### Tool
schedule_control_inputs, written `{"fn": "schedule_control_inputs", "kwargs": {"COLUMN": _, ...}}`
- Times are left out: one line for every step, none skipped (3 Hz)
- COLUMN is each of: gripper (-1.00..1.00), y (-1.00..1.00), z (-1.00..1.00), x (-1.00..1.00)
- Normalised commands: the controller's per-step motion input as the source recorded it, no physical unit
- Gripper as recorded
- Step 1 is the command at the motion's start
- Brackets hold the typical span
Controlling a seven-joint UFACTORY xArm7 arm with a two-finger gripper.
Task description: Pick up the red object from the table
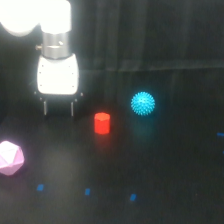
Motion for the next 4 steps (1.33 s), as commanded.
{"fn": "schedule_control_inputs", "kwargs": {"gripper": 0.88, "y": -0.4, "z": 0.0, "x": 1.0}}
{"fn": "schedule_control_inputs", "kwargs": {"gripper": 0.67, "y": 0.05, "z": -0.77, "x": 1.0}}
{"fn": "schedule_control_inputs", "kwargs": {"gripper": -0.05, "y": -0.25, "z": 0.79, "x": 0.62}}
{"fn": "schedule_control_inputs", "kwargs": {"gripper": 0.95, "y": -0.43, "z": -0.45, "x": -0.18}}
